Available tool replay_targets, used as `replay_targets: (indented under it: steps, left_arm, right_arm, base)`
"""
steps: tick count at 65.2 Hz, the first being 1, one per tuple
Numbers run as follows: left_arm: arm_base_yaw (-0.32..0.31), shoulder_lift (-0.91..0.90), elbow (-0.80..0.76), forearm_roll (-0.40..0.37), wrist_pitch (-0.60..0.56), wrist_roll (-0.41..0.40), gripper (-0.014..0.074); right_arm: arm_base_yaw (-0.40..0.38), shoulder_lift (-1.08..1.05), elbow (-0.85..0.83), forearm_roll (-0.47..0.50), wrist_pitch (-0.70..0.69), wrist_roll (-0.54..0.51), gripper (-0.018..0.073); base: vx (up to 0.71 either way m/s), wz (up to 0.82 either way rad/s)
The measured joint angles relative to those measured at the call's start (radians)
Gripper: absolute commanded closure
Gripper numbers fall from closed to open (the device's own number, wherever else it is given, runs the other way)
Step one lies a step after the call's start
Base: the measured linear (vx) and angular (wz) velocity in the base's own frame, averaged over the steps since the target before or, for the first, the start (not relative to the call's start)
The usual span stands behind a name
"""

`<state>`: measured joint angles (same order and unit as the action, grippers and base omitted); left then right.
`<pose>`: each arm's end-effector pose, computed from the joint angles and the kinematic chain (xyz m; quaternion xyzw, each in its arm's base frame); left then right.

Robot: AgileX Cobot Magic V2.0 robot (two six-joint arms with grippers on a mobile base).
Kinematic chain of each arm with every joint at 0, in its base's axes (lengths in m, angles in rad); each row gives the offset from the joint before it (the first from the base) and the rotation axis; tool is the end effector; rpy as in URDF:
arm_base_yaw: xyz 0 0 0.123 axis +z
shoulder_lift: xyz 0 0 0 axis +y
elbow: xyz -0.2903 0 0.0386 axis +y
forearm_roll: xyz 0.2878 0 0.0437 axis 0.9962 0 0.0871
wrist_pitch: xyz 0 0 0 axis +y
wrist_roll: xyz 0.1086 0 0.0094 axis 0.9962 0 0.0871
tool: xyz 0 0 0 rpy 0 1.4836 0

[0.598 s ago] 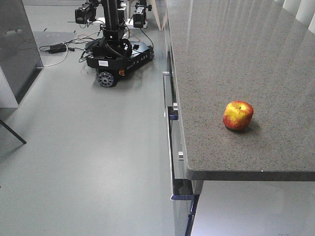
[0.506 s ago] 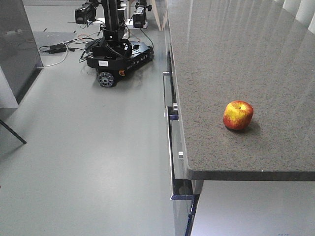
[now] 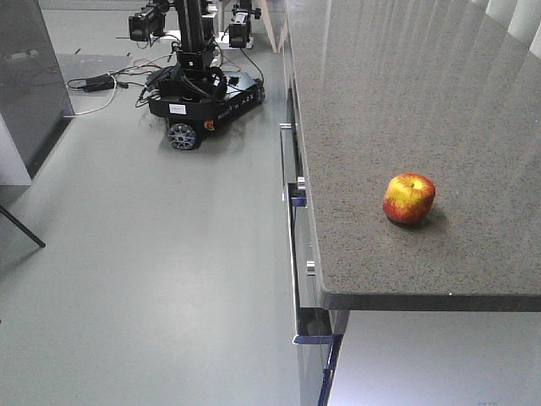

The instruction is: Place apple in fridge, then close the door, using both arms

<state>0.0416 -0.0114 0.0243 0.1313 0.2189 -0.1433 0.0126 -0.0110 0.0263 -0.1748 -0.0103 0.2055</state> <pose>0.1052 0.0075 0.1827 -0.0307 0.7551 0.0194 0.6546 0.1064 0.0015 0.2065 0.0055 0.6775 0.0165 0.7353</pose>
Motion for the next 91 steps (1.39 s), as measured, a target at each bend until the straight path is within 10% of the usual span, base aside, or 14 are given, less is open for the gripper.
replay_targets:
  steps: [49, 66, 81, 91]
  left_arm:
    - [0.0, 0.0, 0.0, 0.0, 0.0, 0.0, 0.0602]
    - [0.0, 0.0, 0.0, 0.0, 0.0, 0.0, 0.0602]
    - [0.0, 0.0, 0.0, 0.0, 0.0, 0.0, 0.0602]
    - [0.0, 0.0, 0.0, 0.0, 0.0, 0.0, 0.0602]
  right_arm:
    - [0.0, 0.0, 0.0, 0.061, -0.018, 0.098, 0.0561]
    - [0.0, 0.07, -0.304, 0.072, 0.269, 0.111, 0.0561]
    - [0.0, 0.366, -0.713, 0.202, 0.518, -0.105, 0.0526]
    - [0.0, 0.553, -0.88, 0.387, 0.599, -0.326, 0.0327]
  base:
    - [0.0, 0.0]
    - [0.0, 0.0]
    - [0.0, 0.0]
    - [0.0, 0.0]
